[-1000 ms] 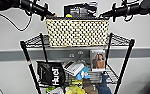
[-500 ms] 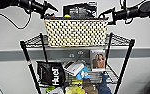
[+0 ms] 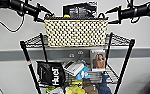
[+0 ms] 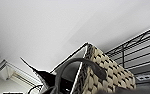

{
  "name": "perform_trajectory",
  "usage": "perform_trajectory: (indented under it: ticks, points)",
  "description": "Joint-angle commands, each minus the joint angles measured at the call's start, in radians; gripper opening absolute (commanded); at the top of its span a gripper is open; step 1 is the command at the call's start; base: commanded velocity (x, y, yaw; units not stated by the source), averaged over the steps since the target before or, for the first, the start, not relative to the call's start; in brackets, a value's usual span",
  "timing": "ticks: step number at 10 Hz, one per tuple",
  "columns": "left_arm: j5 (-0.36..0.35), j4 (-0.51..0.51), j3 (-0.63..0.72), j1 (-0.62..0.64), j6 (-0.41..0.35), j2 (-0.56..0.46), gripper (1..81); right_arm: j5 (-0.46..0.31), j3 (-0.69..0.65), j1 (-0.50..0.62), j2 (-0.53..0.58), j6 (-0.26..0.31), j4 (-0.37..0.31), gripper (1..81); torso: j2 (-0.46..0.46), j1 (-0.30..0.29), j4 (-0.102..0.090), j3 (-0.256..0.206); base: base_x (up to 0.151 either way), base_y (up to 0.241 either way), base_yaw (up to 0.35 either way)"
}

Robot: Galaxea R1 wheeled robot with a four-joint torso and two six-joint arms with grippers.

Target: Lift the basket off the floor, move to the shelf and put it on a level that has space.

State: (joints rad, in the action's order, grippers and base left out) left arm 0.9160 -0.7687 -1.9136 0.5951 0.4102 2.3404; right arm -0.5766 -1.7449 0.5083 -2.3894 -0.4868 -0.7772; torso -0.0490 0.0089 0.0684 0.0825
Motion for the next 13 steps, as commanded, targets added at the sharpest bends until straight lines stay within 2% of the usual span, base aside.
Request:
perform_trajectory:
  ticks: [1,4,6,9,13]
  points:
    - [0.023,-0.004,0.074,0.188,-0.011,-0.065,81.1,0.0,0.077,0.203,0.086,-0.001,-0.039,81.1,0.0,0.0,0.0,0.0,0.0,0.0,0.0]
    - [0.059,0.0,0.128,0.216,-0.011,-0.165,81.1,-0.012,0.154,0.235,0.199,-0.003,-0.045,81.1,0.0,0.0,0.0,0.0,0.0,0.0,0.0]
    - [0.081,0.006,0.209,0.217,-0.03,-0.292,81.1,-0.055,0.237,0.218,0.319,-0.004,-0.034,81.1,0.0,0.0,0.0,0.0,0.0,0.0,0.0]
    - [0.124,0.063,0.312,0.217,-0.03,-0.436,81.1,-0.097,0.291,0.184,0.453,-0.003,-0.002,81.1,0.0,0.0,0.0,0.0,0.0,0.0,0.0]
    - [0.176,0.164,0.358,0.165,-0.03,-0.562,81.1,-0.161,0.303,0.111,0.548,-0.003,0.059,81.1,0.0,-0.001,0.0,-0.001,0.0,0.0,0.0]
